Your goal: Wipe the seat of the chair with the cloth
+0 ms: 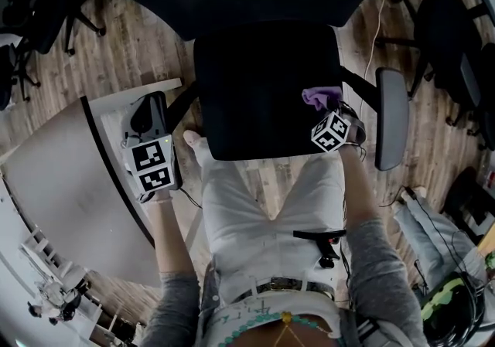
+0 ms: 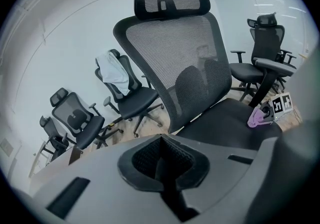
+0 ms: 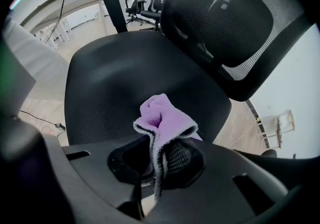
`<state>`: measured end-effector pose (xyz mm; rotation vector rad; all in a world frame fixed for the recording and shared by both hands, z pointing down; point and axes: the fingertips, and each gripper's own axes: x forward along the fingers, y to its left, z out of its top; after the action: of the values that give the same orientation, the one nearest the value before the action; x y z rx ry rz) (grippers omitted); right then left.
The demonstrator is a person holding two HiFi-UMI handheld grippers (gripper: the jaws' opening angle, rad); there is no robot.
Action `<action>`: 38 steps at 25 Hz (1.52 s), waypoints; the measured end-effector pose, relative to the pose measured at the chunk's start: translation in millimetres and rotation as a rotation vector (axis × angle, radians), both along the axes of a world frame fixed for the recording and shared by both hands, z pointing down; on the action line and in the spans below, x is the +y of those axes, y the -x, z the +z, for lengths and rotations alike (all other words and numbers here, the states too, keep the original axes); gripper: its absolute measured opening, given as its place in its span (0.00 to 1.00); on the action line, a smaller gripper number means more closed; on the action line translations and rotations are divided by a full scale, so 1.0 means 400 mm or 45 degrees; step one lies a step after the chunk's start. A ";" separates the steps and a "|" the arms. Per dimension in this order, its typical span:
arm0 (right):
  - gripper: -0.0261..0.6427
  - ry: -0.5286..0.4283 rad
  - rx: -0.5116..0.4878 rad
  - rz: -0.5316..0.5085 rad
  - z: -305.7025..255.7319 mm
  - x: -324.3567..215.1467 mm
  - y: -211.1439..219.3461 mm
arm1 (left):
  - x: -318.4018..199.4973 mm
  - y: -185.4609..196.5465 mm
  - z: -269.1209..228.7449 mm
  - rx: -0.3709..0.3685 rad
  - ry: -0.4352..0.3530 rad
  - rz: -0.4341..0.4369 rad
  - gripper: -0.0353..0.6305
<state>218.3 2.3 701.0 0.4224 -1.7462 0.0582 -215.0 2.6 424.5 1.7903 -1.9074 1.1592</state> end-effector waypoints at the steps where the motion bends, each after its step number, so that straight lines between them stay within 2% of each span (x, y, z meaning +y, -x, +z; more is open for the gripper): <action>1: 0.11 0.013 0.001 0.008 0.003 0.000 0.002 | 0.001 0.001 0.000 0.001 0.001 0.000 0.06; 8: 0.11 0.062 0.032 0.047 0.018 -0.008 0.009 | -0.003 0.002 0.002 0.021 -0.004 -0.004 0.06; 13: 0.11 0.051 0.044 0.077 0.007 -0.009 0.009 | -0.005 0.002 0.005 0.077 -0.014 -0.003 0.06; 16: 0.11 0.030 -0.038 0.110 -0.026 -0.011 0.035 | -0.007 0.004 0.005 0.104 -0.019 -0.004 0.06; 19: 0.11 0.079 -0.147 0.100 -0.058 0.017 0.097 | -0.005 0.008 0.004 0.088 -0.016 -0.001 0.06; 24: 0.11 0.132 -0.325 -0.080 -0.130 0.084 0.254 | 0.002 -0.002 0.008 0.062 -0.012 -0.002 0.06; 30: 0.11 0.179 -0.534 -0.357 -0.201 0.203 0.515 | 0.006 -0.004 0.006 0.057 -0.012 -0.001 0.06; 34: 0.11 0.158 -0.554 -0.499 -0.201 0.277 0.654 | 0.003 -0.002 0.003 0.080 -0.015 -0.001 0.06; 38: 0.11 0.124 -0.521 -0.629 -0.172 0.345 0.741 | 0.002 -0.001 0.003 0.100 -0.023 0.002 0.06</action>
<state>-78.1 140.3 632.1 -0.1114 -2.1966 -0.1330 -214.7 3.4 425.7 1.8188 -1.8782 1.0589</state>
